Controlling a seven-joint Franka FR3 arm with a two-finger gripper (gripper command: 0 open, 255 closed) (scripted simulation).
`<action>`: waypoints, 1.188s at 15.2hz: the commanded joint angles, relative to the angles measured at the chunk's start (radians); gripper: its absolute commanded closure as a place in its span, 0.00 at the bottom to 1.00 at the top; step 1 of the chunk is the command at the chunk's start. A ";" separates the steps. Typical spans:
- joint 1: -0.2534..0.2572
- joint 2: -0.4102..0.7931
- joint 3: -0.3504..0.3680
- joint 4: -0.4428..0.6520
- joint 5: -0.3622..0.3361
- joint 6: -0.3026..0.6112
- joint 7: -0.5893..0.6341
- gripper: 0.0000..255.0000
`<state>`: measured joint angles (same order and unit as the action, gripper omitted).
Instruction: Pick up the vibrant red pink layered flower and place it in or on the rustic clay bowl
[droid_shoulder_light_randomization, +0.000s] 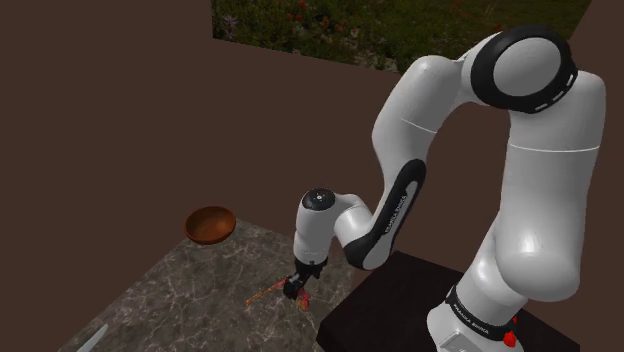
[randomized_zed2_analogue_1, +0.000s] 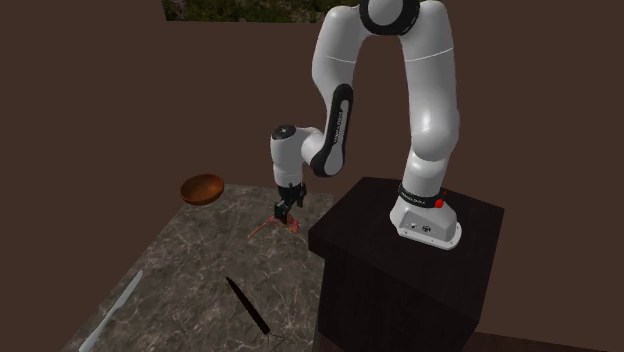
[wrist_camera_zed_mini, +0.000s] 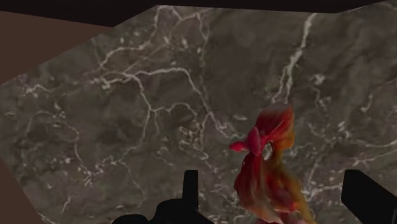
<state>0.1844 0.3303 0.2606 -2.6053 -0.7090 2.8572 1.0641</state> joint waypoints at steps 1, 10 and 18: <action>0.049 0.063 -0.048 0.035 -0.070 0.025 0.063 0.00; 0.147 0.193 -0.175 0.100 -0.200 0.103 0.177 0.00; 0.146 0.193 -0.175 0.100 -0.200 0.103 0.177 1.00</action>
<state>0.3314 0.5206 0.0874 -2.5057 -0.9094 2.9636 1.2409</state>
